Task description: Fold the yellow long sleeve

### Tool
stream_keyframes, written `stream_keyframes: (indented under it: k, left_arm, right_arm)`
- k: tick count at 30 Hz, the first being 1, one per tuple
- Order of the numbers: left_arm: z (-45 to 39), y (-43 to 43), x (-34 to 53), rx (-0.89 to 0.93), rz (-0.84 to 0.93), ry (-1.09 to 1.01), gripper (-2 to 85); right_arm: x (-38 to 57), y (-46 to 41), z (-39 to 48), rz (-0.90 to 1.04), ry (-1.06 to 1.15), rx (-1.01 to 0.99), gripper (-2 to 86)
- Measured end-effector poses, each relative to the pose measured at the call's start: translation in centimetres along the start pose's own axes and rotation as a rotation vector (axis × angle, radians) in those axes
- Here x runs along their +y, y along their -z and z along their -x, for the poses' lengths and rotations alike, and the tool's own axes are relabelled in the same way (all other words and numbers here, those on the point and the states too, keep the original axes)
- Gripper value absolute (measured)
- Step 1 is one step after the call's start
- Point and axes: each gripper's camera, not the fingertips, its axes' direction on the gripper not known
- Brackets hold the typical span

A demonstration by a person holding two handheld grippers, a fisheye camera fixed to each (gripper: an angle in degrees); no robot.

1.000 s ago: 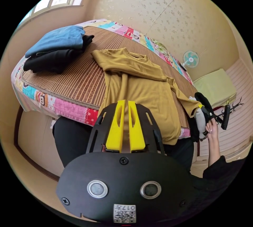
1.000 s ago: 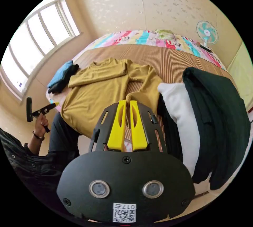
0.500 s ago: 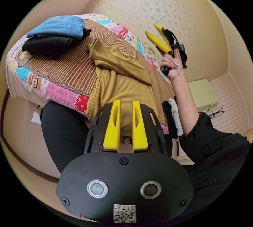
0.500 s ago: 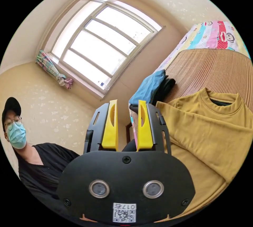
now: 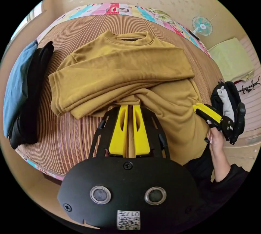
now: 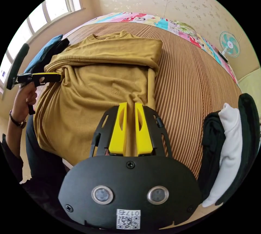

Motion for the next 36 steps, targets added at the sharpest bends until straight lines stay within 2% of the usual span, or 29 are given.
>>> stream_keyframes:
  k: [5,7,8,9,10,12,16,20,21,24,26,28,32,36]
  left_arm:
    - [0.4,-2.0,-10.2,-0.165,-0.055,-0.062,4.0]
    - [3.2,-0.7,-12.7,-0.041,0.007,0.026,4.7]
    - [4.1,0.1,-12.5,0.0,-0.01,0.052,4.9]
    - [5.7,2.3,-10.9,0.077,-0.1,0.08,5.3]
    - [7.3,4.4,-8.1,0.116,-0.195,0.1,5.5]
    - [9.3,6.7,-3.2,0.114,-0.27,0.126,6.6]
    - [13.1,8.1,8.1,0.127,-0.253,0.215,10.9]
    - [13.6,7.1,13.3,0.158,-0.187,0.213,9.2]
    - [13.2,7.3,14.2,0.174,-0.208,0.191,6.6]
    - [12.8,7.6,14.0,0.198,-0.137,0.177,4.4]
    - [13.3,10.2,14.4,0.301,-0.193,0.152,4.0]
    - [14.8,15.8,16.6,0.55,-0.363,0.102,3.8]
    - [15.8,21.7,21.8,0.64,-0.435,0.113,4.0]
    - [16.7,23.6,27.8,0.817,-0.47,0.265,4.0]
  right_arm:
    - [-12.3,-3.5,-4.3,0.039,-0.081,-0.076,5.2]
    - [-17.1,-3.9,-7.9,0.2,-0.198,-0.232,6.1]
    - [-17.7,-3.5,-8.6,0.23,-0.218,-0.282,6.4]
    - [-17.7,-1.6,-9.3,0.177,-0.208,-0.371,6.9]
    - [-16.3,1.1,-9.3,0.071,-0.164,-0.41,7.4]
    - [-12.6,4.1,-8.8,-0.014,-0.115,-0.371,8.2]
    - [-0.3,6.1,-8.1,-0.084,-0.175,-0.204,9.6]
    - [7.2,3.6,-8.2,0.0,-0.288,-0.199,9.1]
    - [8.7,3.8,-8.0,-0.057,-0.301,-0.225,7.6]
    - [9.2,4.3,-8.0,0.028,-0.332,-0.318,4.1]
    - [9.4,6.5,-8.9,-0.03,-0.352,-0.422,3.5]
    - [10.3,11.9,-10.6,-0.191,-0.337,-0.54,3.0]
    - [13.3,19.4,-11.3,-0.291,-0.212,-0.612,2.8]
    - [18.7,23.6,-12.1,-0.335,-0.219,-0.659,2.8]
